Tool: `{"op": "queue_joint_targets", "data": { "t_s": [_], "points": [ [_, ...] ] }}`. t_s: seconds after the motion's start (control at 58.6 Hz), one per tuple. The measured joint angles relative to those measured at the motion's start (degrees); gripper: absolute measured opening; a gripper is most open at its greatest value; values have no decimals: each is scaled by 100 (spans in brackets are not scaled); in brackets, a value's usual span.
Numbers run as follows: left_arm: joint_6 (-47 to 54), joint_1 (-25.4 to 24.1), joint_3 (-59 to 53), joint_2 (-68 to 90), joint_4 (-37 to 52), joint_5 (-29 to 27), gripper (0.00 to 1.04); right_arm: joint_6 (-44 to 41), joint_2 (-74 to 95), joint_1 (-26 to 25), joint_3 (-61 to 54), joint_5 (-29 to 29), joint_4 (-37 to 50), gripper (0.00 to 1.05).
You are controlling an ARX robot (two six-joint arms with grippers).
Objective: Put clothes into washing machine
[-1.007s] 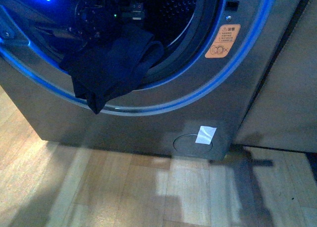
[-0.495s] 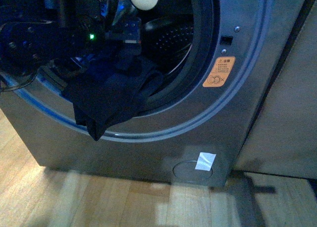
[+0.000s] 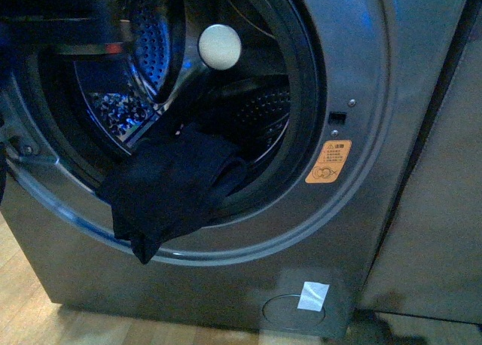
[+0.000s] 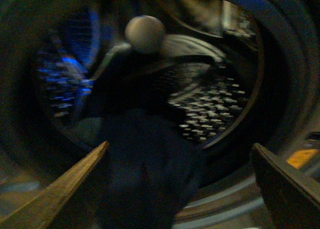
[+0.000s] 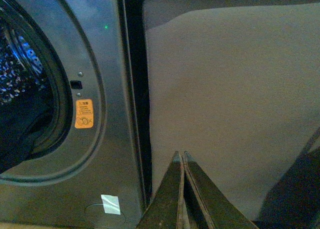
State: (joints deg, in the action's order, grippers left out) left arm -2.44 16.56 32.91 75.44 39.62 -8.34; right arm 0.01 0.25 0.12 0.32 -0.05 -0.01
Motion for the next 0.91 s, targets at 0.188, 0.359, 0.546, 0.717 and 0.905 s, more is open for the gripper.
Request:
{"op": "queue_joint_targets", "data": {
  "t_s": [0.188,0.359,0.546,0.717,0.905],
  "points": [
    [138,-238,-1185,-2017,-503,-560,52,-2,0,0,0,-7,0,2],
    [184,-564,-1849,-2551,-481,-175,22,0,0,0,0,0,0,2],
    [199,-874,-2299,-3134,-546,83,4,0,0,0,0,0,0,2],
    [201,-1075,-2614,-3635,-756,273,4,0,0,0,0,0,0,2],
    [203,-1628,-2848,-4210,-1088,793,4,-4,0,0,0,4,0,17]
  ]
}}
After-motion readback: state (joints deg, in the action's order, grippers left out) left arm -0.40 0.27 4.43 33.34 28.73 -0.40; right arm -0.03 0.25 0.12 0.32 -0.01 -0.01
